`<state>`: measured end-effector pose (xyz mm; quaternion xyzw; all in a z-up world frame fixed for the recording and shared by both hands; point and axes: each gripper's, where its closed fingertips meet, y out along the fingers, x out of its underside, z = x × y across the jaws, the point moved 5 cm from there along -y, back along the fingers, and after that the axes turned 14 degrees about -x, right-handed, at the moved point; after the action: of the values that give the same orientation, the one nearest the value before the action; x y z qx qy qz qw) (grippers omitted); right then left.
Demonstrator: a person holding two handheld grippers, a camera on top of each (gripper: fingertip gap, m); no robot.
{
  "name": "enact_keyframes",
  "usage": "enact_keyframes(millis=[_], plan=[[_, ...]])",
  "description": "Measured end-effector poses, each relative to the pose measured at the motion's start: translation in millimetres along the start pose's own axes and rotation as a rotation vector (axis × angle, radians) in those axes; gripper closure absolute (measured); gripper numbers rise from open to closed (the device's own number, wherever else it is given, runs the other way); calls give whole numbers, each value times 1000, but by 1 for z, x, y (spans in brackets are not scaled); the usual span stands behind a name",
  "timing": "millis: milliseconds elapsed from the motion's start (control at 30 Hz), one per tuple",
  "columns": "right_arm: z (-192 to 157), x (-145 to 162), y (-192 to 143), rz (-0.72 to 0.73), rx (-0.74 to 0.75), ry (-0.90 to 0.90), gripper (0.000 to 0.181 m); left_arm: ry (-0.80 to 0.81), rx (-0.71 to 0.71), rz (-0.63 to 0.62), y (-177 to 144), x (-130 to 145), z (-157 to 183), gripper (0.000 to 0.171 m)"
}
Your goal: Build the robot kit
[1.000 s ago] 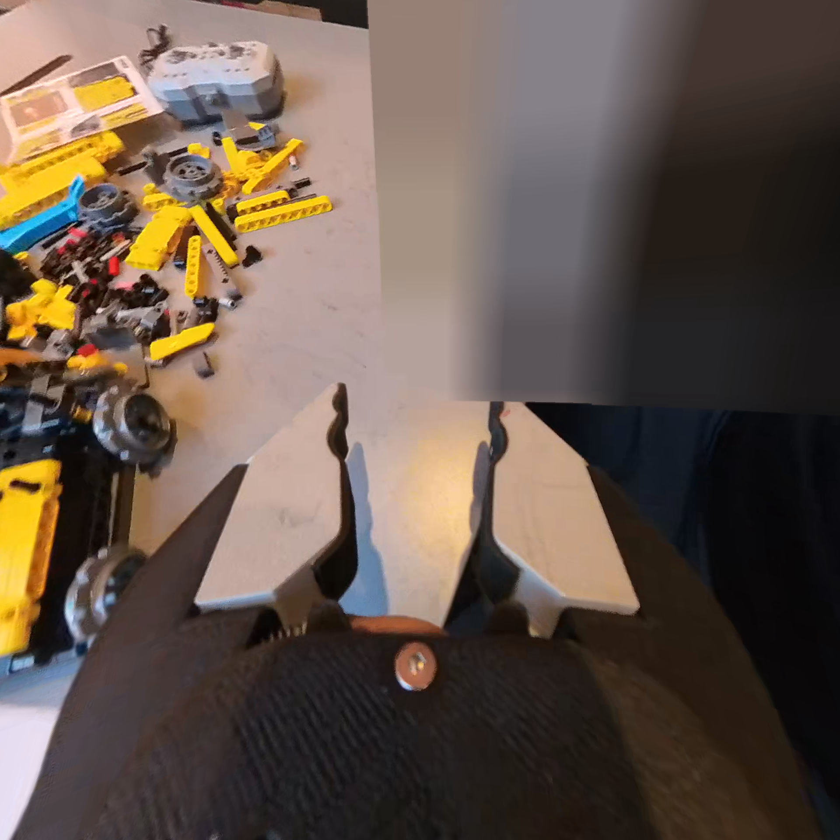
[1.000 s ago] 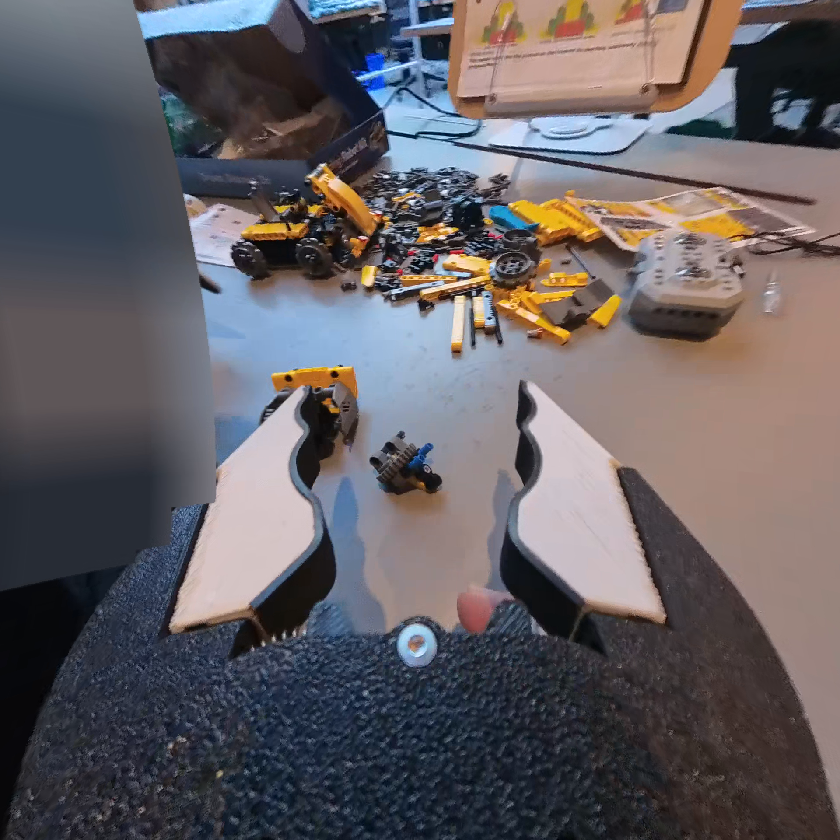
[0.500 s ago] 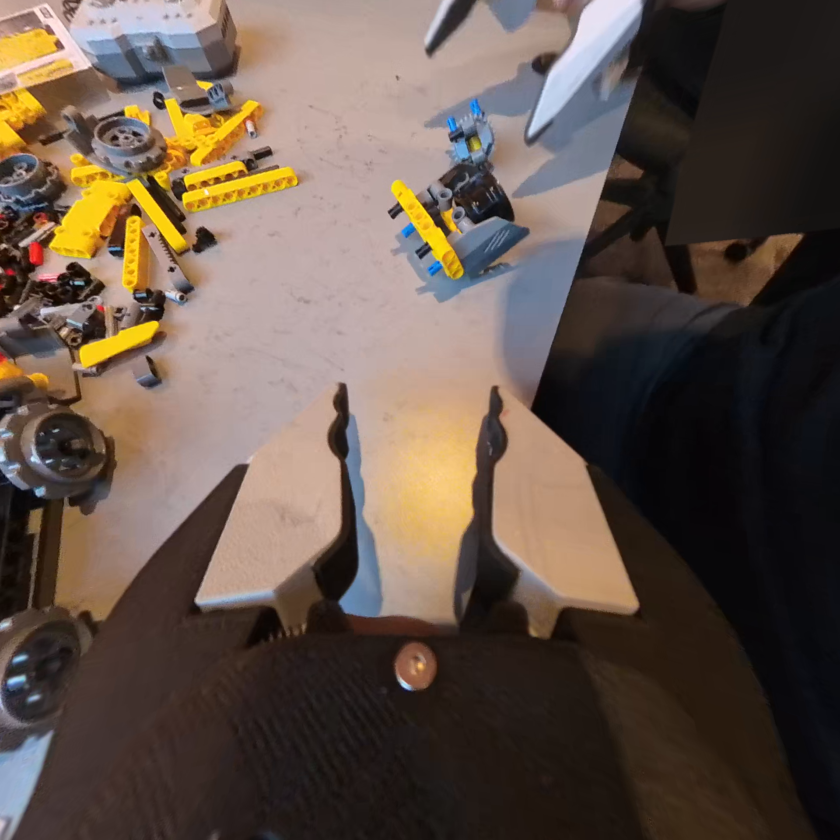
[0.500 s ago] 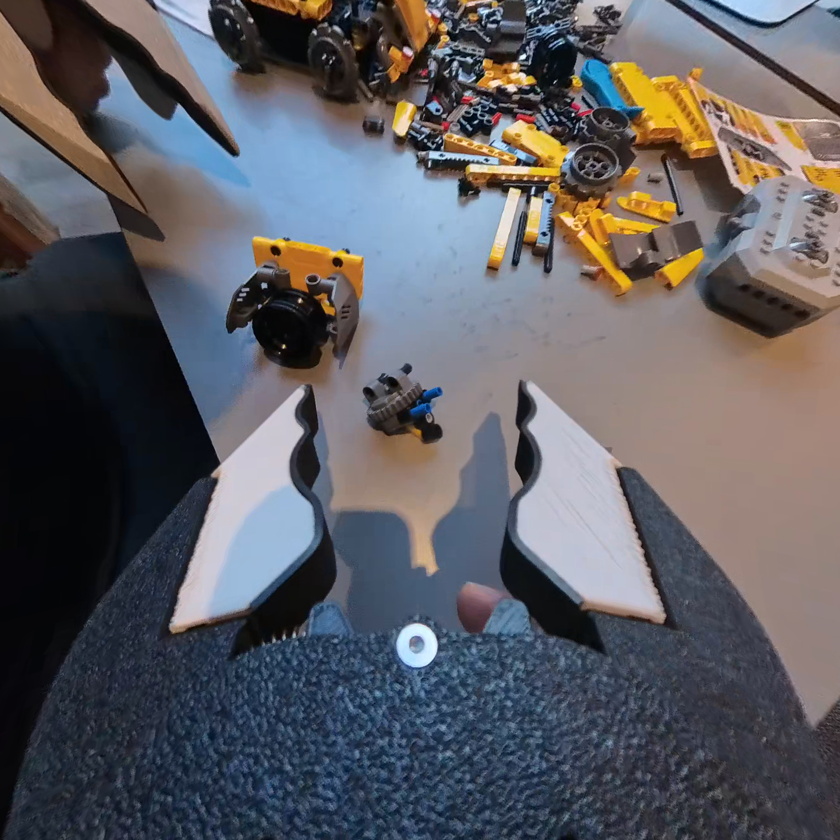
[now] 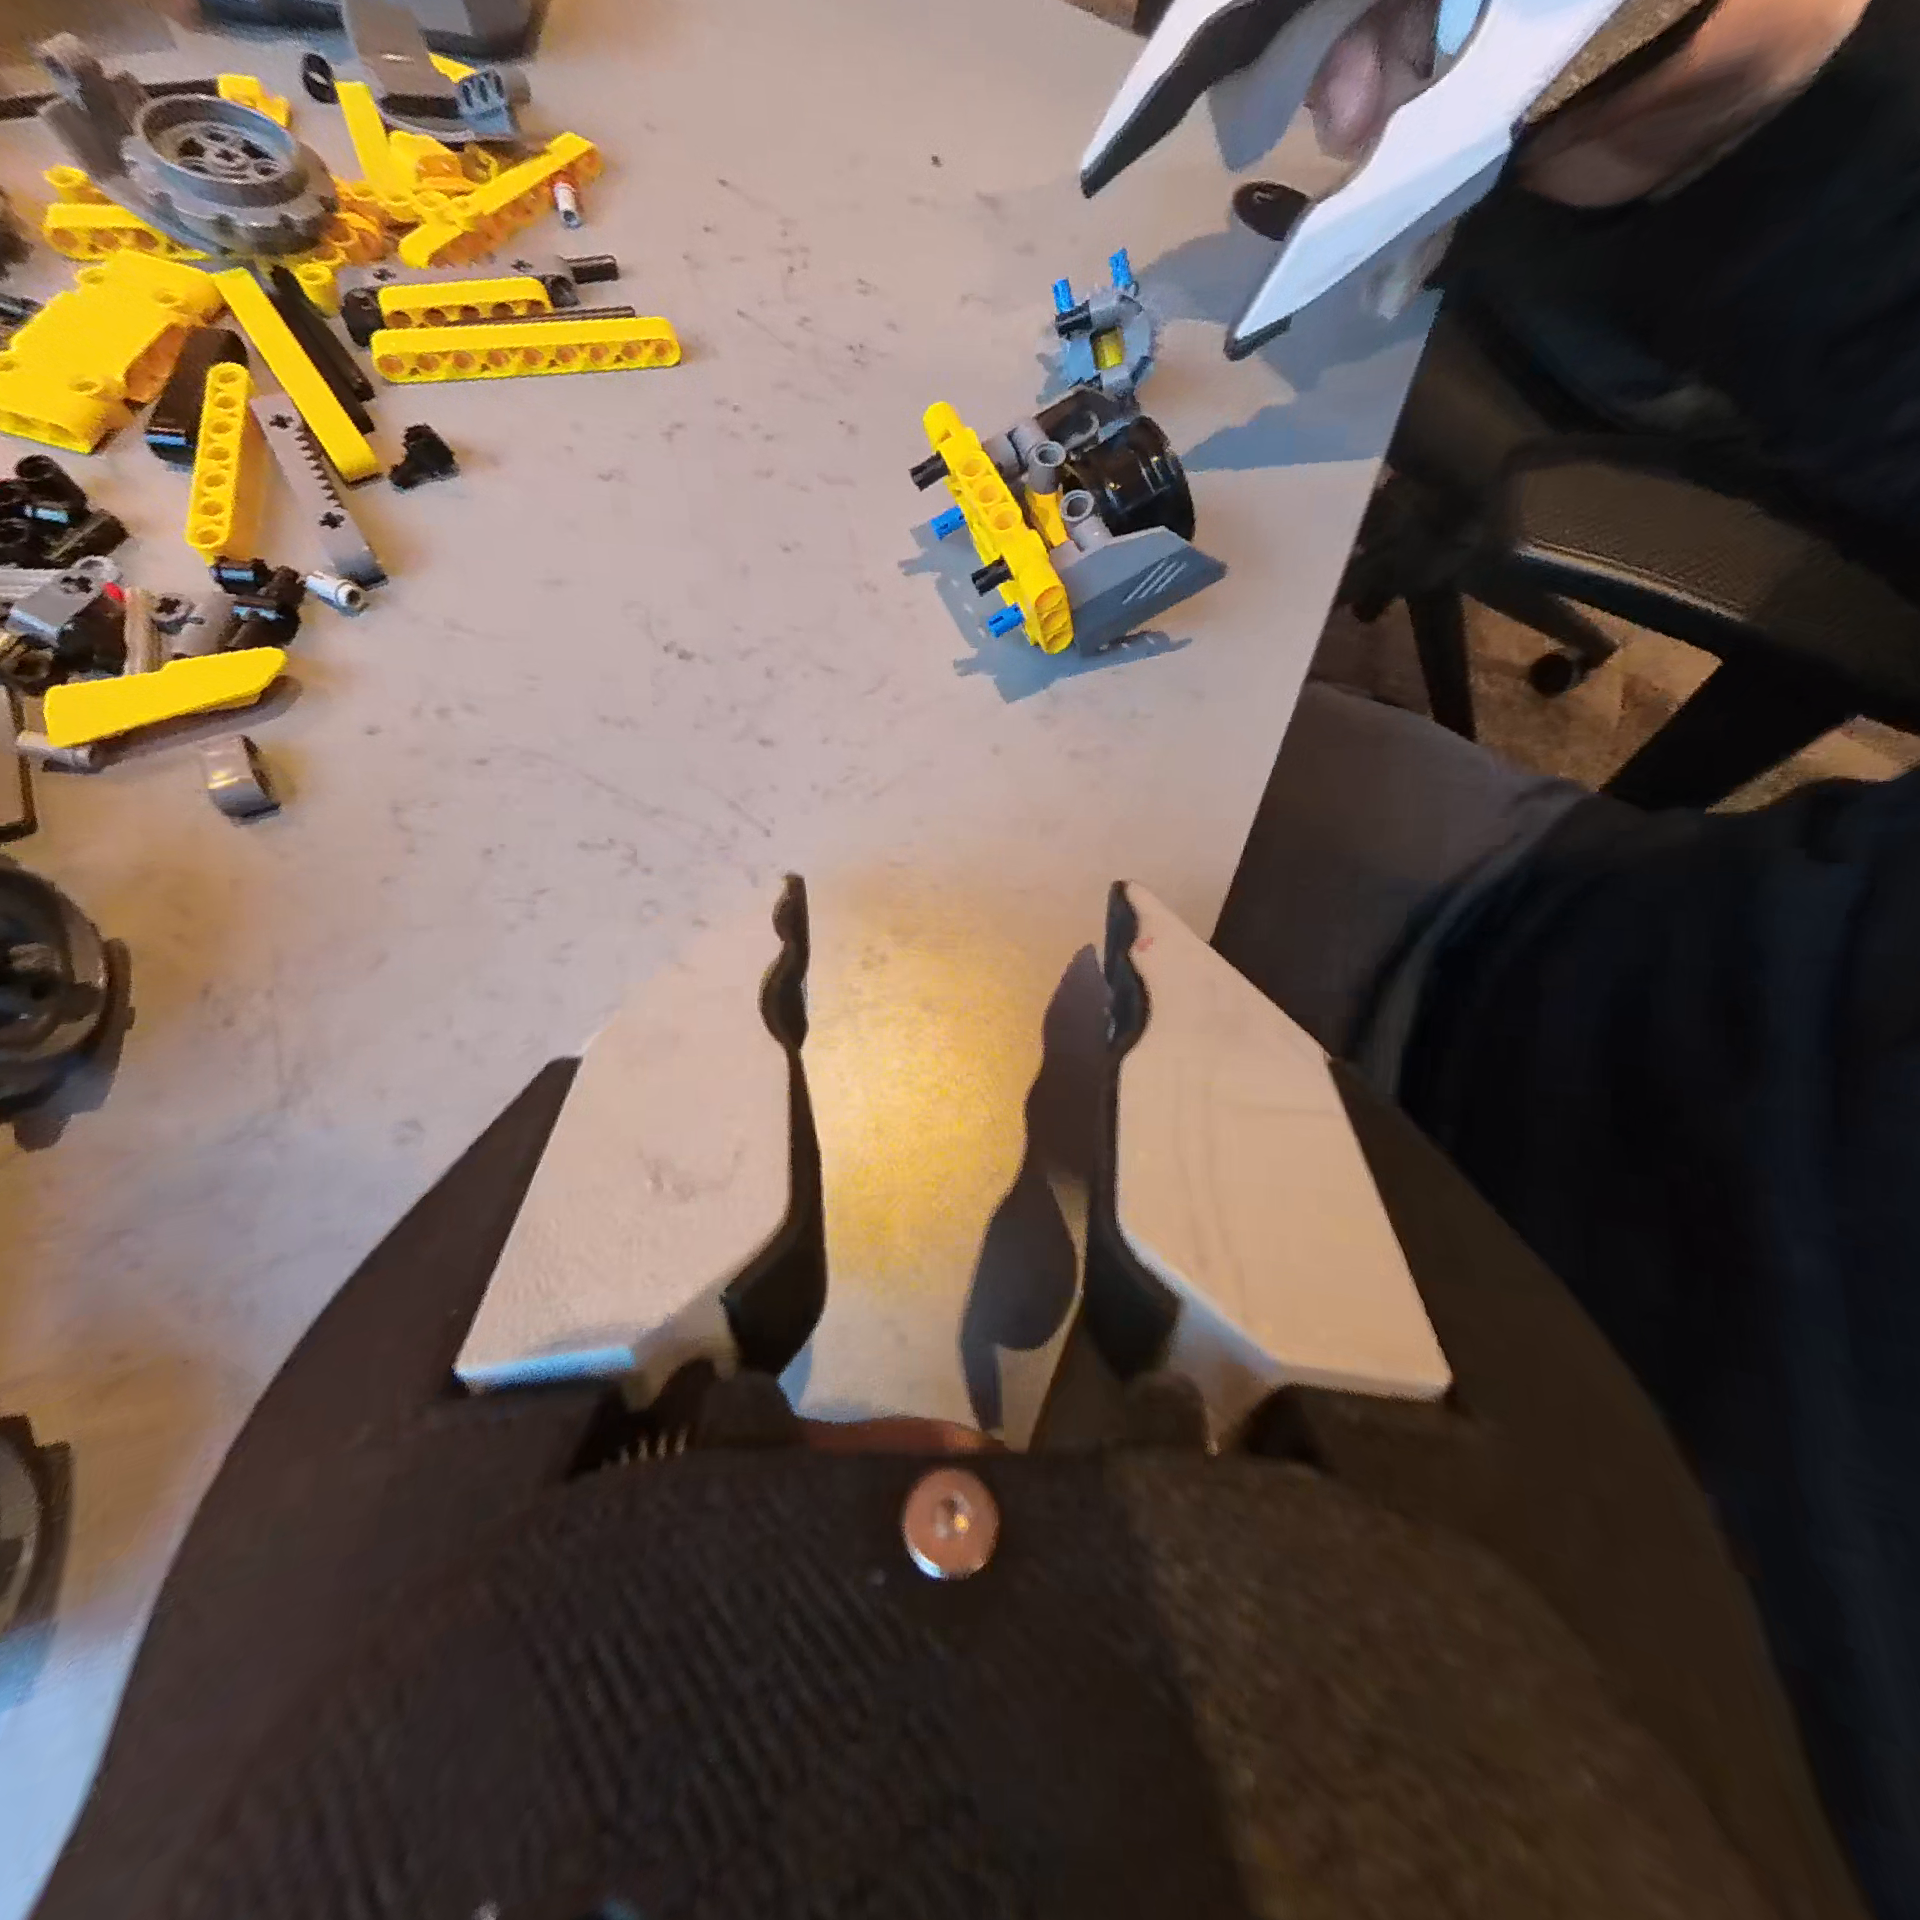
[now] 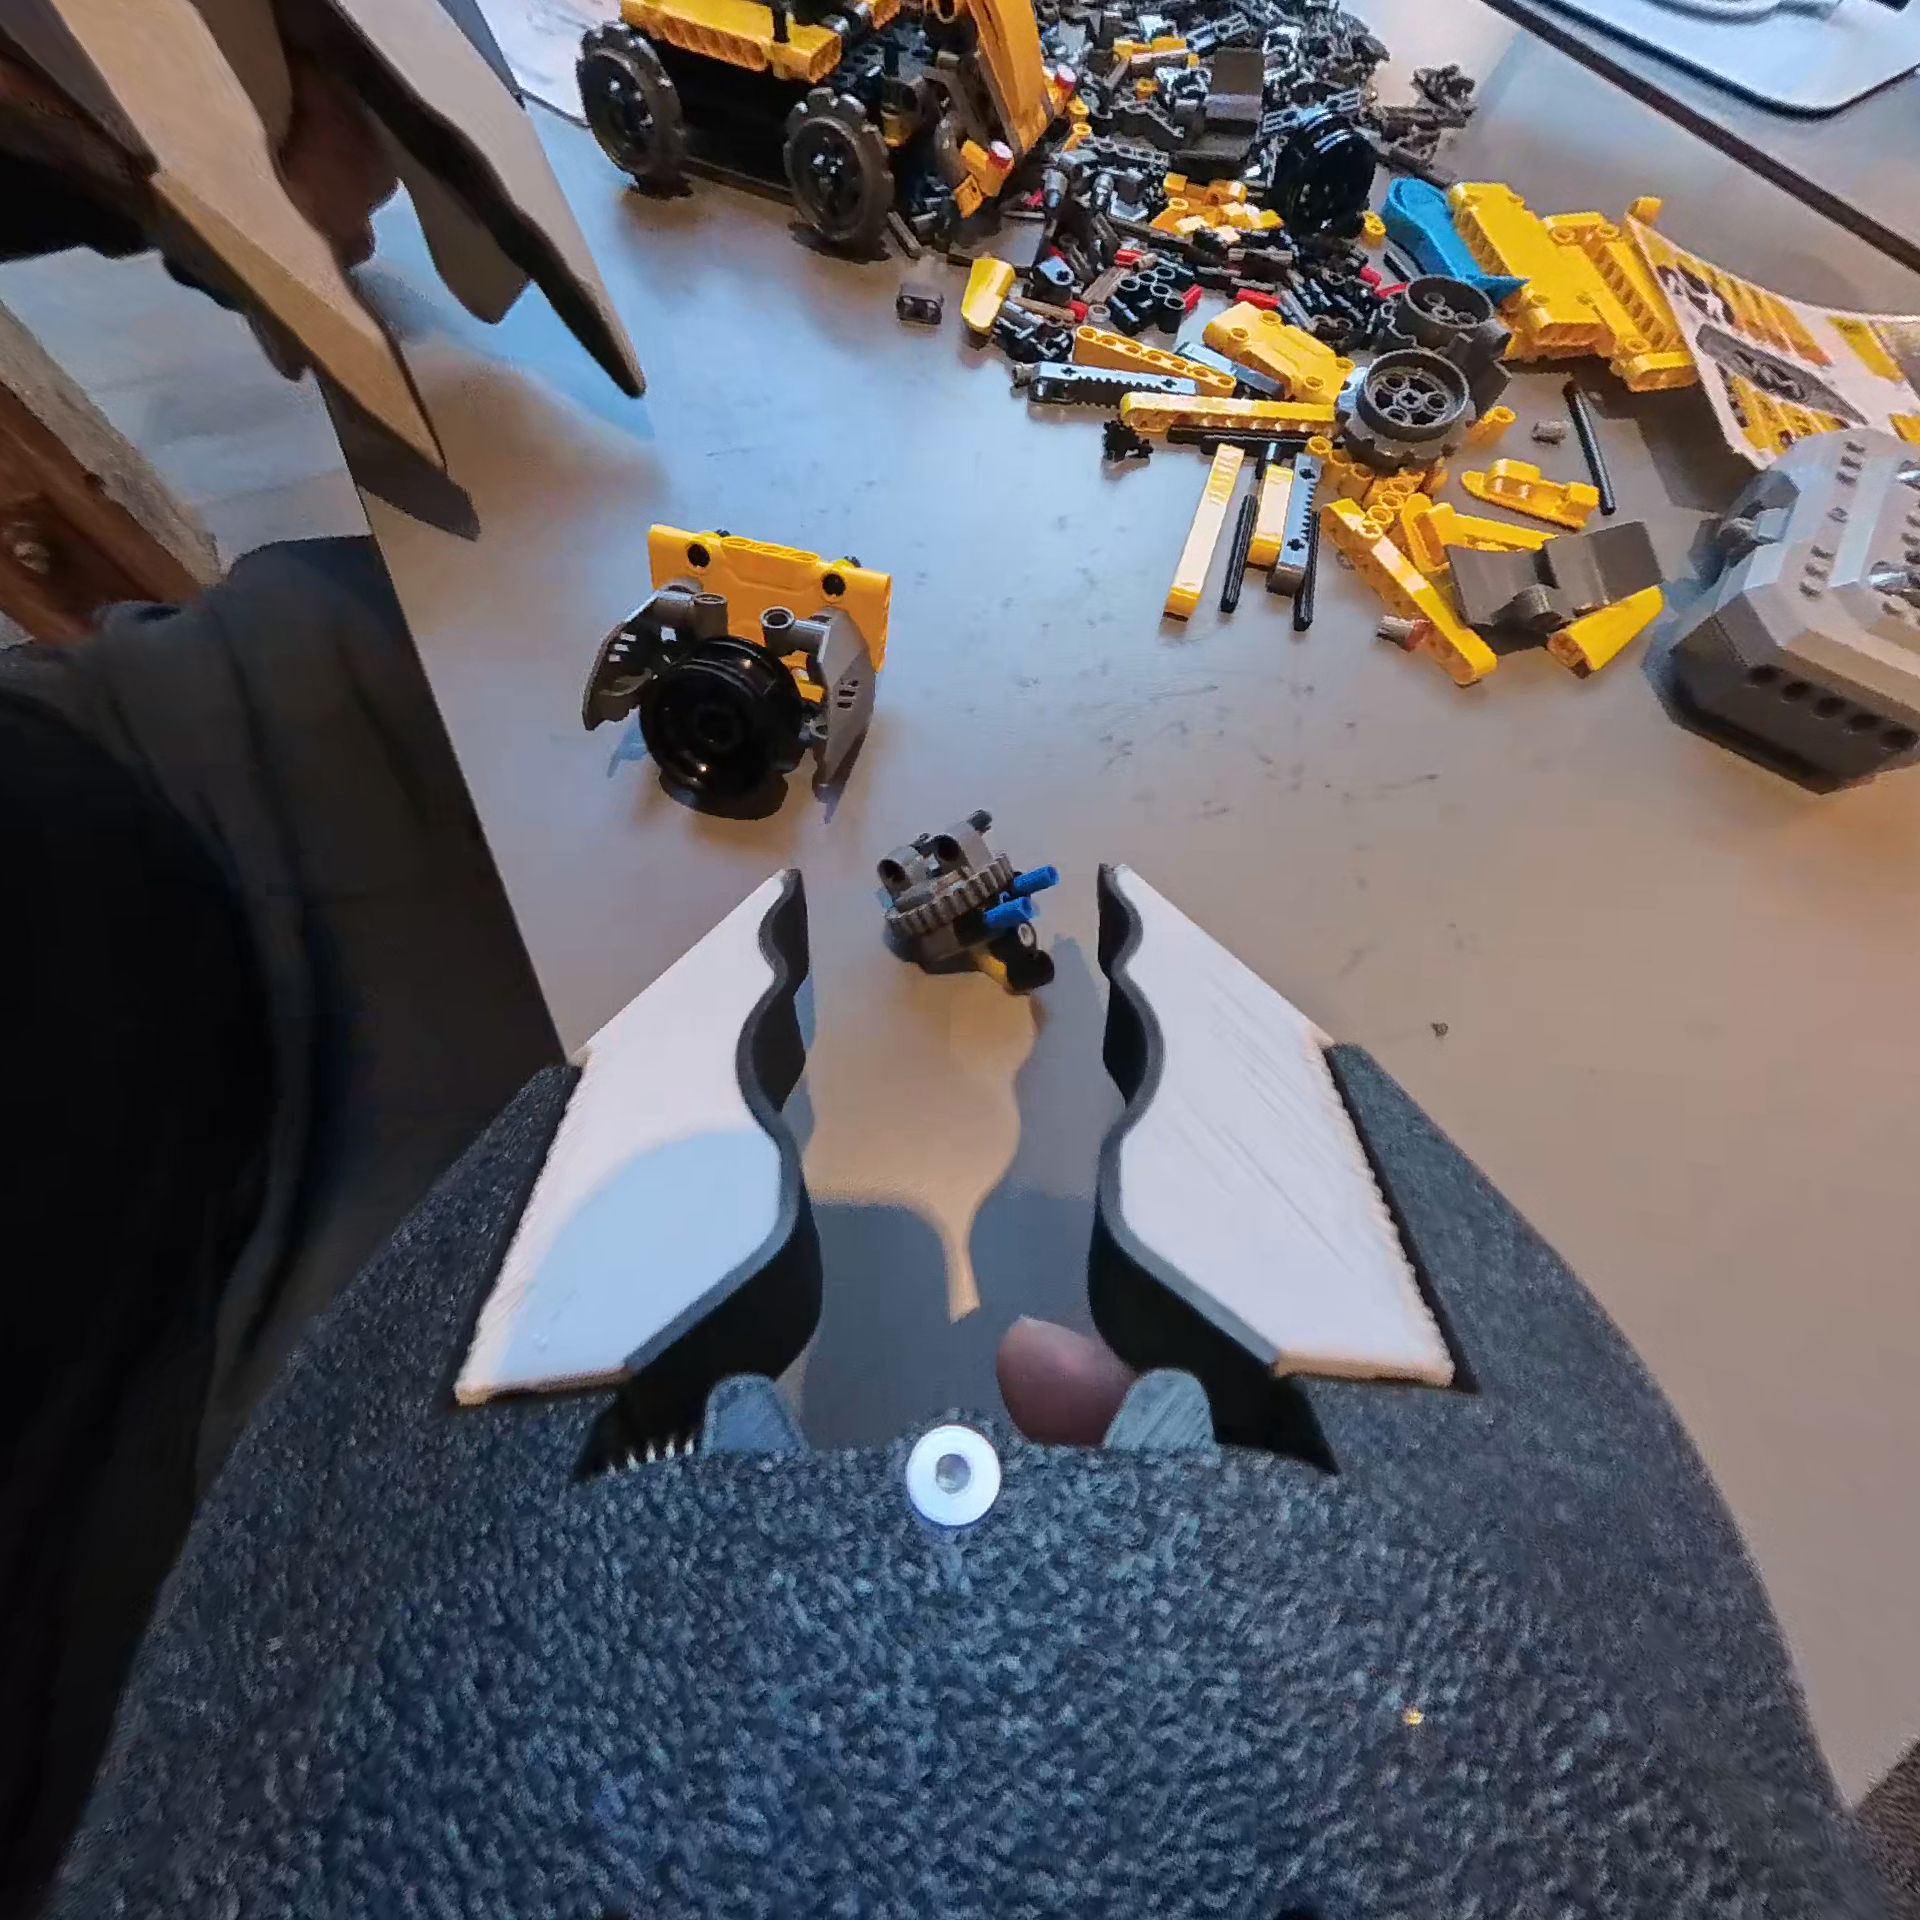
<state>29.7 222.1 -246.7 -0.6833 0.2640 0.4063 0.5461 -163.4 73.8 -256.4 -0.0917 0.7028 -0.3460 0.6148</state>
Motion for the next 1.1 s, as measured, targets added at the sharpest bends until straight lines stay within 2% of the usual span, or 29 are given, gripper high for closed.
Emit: enact_keyframes(millis=[133, 233, 400, 500, 733, 900, 1033, 1100], plan=[[-2, 2, 1, -28, 41, -29, 123, 39, -109, 35, -2, 3, 3, 126], [-2, 3, 3, -43, 40, -35, 123, 94, -154, 50, -5, 7, 8, 126], [-3, 2, 3, -31, 16, -28, 120, -27, -53, 63, -15, 17, 26, 115], [-4, 3, 4, -33, -37, -9, 114, -20, -40, 56, -23, 18, 28, 115], [5, -2, 9, -12, -108, 41, 113, -116, 37, 168, -33, -13, 14, 113], [8, -3, 9, 5, -185, 97, 112, -29, 91, 198, -30, -31, -2, 112], [13, -4, 9, 14, -196, 109, 113, 90, 89, 160, -12, -20, -7, 114], [13, -4, 10, 6, -202, 116, 113, 100, 160, 105, -6, -15, -3, 113]])
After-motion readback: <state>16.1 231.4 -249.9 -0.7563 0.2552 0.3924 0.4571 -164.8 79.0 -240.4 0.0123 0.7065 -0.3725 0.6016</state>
